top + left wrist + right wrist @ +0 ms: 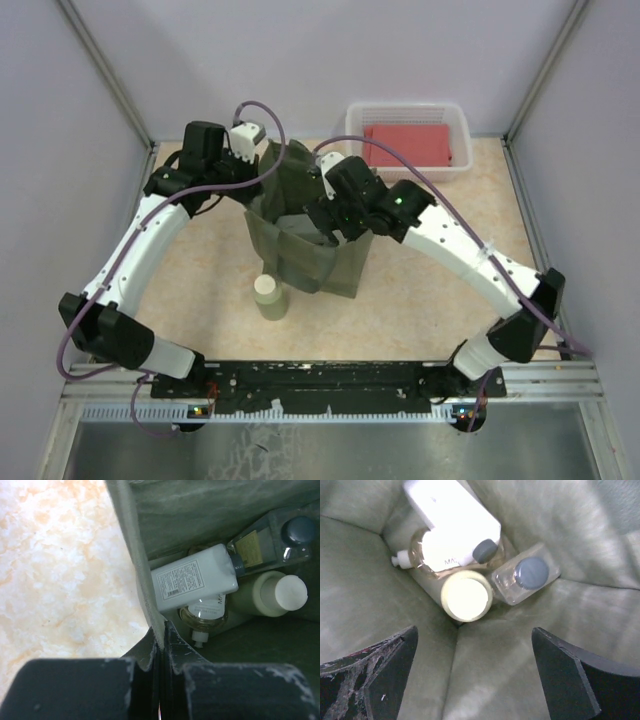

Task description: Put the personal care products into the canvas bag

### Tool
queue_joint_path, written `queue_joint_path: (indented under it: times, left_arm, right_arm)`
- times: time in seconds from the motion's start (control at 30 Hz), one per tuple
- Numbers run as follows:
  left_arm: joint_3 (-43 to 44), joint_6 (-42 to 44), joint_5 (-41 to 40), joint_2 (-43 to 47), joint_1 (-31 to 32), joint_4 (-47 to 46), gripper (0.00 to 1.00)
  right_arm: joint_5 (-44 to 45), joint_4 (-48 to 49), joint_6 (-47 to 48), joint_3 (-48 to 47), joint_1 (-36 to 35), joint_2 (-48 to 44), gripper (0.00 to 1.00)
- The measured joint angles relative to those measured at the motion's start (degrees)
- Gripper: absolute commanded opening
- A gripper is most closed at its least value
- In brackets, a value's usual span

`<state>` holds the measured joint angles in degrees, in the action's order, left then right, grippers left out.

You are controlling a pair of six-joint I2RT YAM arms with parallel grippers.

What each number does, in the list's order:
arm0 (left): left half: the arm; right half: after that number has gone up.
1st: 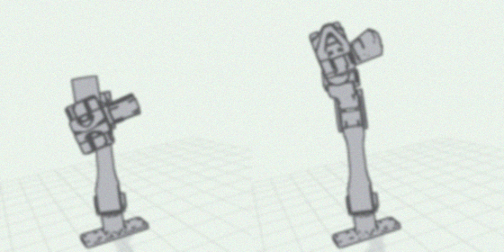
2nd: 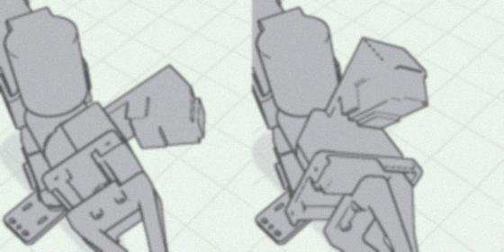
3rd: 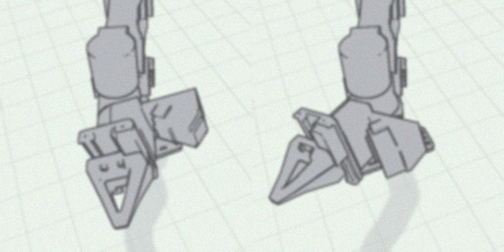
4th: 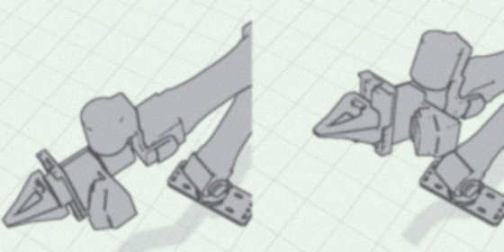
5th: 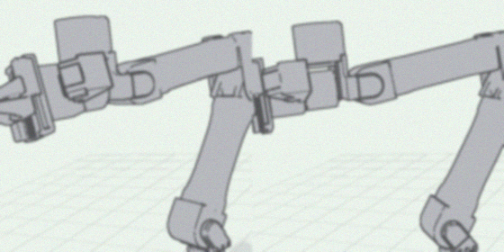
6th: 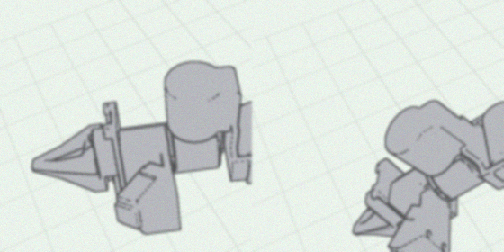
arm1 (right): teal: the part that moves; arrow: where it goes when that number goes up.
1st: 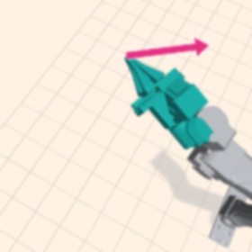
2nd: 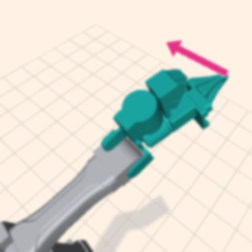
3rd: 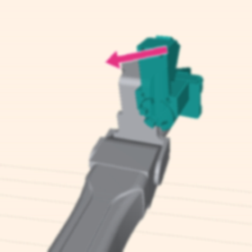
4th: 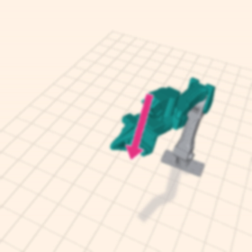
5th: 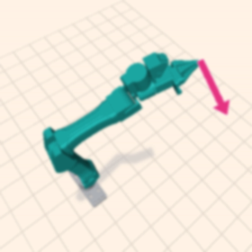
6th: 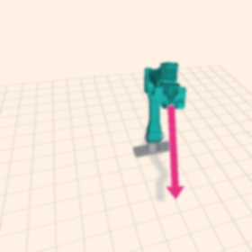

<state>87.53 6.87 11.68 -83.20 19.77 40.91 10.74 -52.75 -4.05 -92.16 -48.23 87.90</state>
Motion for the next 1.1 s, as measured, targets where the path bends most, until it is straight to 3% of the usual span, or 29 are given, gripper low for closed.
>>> queue_joint_path:
  times: [0.13, 0.27, 0.43, 0.53, 0.73, 1.1]
  left_arm:
    - [0.55, 0.04, 0.79, -0.90, 0.17, 1.42, 0.00]
    - [1.81, 0.04, 0.83, -2.32, -0.24, 1.60, 0.00]
    - [2.43, 0.02, 0.83, -2.82, -0.26, 1.70, 0.00]
    - [3.13, 0.02, 0.83, -3.28, -0.26, 2.10, 0.00]
    - [3.72, 0.00, 0.85, -3.91, -0.26, 2.19, 0.00]
    - [3.74, -0.02, 1.42, -3.91, -0.26, 2.16, 0.00]
  right_arm:
    - [6.38, -1.90, -1.14, -3.02, -6.32, -7.23, 0.96]
    - [9.55, 0.59, -1.88, -3.85, -13.86, -20.63, 0.96]
    - [11.26, 6.40, -2.10, 0.92, -14.93, -31.06, 0.96]
    - [10.69, 9.29, -1.77, 5.81, -18.73, -30.67, 0.97]
    - [12.50, 12.35, 0.07, 12.07, -31.08, -20.55, 0.98]
    - [7.06, 22.47, 0.52, 14.56, -32.61, -12.63, 0.99]
